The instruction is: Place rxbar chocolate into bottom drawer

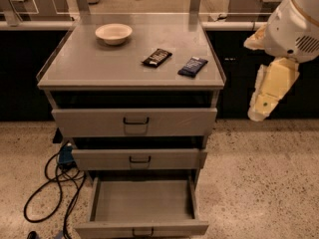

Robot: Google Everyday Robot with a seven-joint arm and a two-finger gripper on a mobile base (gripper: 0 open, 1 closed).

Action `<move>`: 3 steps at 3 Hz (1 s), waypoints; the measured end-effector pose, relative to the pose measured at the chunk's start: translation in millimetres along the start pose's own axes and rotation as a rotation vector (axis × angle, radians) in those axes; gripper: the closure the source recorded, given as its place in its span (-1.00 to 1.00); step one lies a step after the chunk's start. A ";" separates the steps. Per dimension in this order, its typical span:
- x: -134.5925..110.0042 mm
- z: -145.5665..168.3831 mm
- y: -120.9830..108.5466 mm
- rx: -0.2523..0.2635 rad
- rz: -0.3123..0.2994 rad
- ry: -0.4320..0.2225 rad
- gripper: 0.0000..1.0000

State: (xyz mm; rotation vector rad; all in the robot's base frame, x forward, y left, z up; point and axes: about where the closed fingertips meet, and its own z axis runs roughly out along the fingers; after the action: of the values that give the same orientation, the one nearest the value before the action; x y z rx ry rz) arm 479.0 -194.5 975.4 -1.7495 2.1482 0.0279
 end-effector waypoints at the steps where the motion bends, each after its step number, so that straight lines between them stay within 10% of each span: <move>1: -36.0 13.3 -34.9 -0.048 -0.027 -0.096 -1.00; 3: -75.3 15.1 -72.4 -0.038 -0.041 -0.204 -1.00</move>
Offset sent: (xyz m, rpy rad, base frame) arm 0.1169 0.0837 0.0346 0.2761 0.0120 0.1384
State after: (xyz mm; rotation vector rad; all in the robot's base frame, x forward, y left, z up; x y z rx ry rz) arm 564.0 -136.5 998.9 -1.7297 1.9776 0.2282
